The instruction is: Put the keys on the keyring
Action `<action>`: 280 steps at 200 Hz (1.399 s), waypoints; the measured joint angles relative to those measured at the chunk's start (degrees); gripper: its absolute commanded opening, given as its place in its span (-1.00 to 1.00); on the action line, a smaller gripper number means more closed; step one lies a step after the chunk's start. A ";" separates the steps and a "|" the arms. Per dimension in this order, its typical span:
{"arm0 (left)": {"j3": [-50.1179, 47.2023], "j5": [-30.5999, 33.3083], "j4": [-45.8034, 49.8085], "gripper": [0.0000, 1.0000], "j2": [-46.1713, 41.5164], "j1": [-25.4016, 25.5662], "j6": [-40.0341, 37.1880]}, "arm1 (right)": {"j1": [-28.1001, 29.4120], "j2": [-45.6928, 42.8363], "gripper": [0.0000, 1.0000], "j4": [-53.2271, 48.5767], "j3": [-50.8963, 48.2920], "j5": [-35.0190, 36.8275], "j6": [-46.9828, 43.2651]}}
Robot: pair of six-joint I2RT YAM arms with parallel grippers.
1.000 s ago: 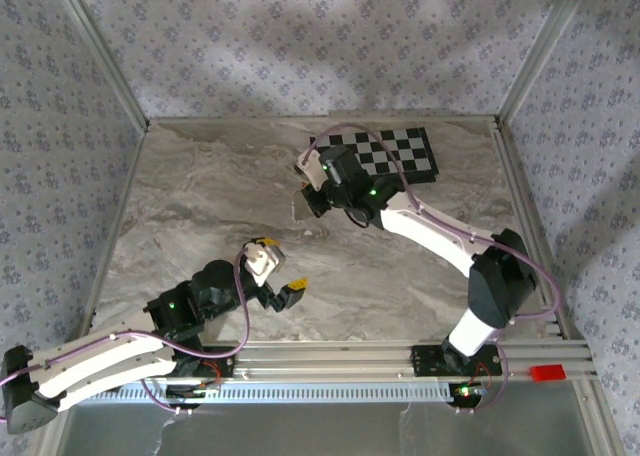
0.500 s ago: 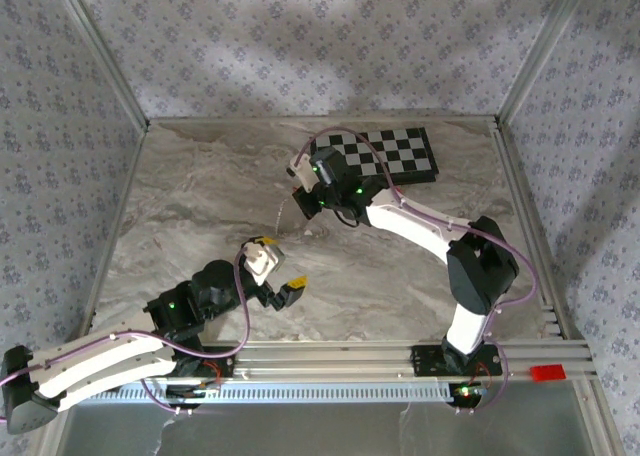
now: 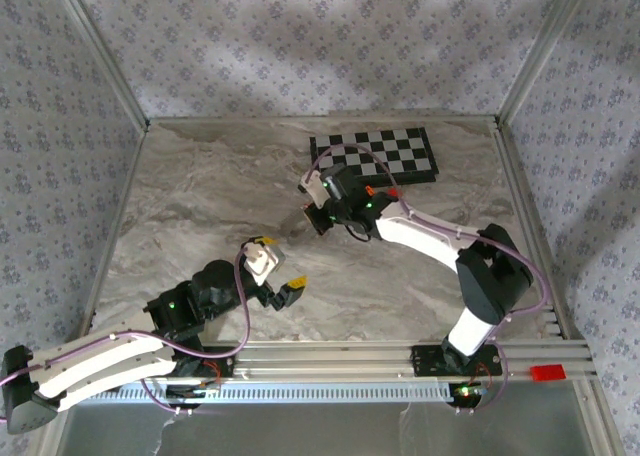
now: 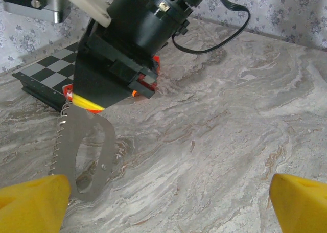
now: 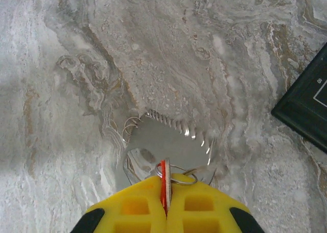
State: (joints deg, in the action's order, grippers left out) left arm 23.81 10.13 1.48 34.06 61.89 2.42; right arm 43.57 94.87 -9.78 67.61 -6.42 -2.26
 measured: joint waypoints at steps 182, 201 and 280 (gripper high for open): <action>0.02 0.00 -0.04 0.99 0.00 -0.02 -0.39 | -0.44 -8.26 -1.00 0.07 -15.23 -3.37 4.31; 0.02 0.00 -0.04 0.99 0.00 -0.04 -0.39 | -0.48 -8.66 -1.00 0.17 -16.83 -3.61 4.87; 0.02 0.00 -0.07 0.99 0.00 -0.04 -0.39 | -0.96 -10.43 -1.00 0.59 -23.69 -4.94 7.32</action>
State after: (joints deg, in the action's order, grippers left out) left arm 23.83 10.13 1.41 34.06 61.84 2.02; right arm 42.61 84.44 -9.19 43.92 -11.35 5.06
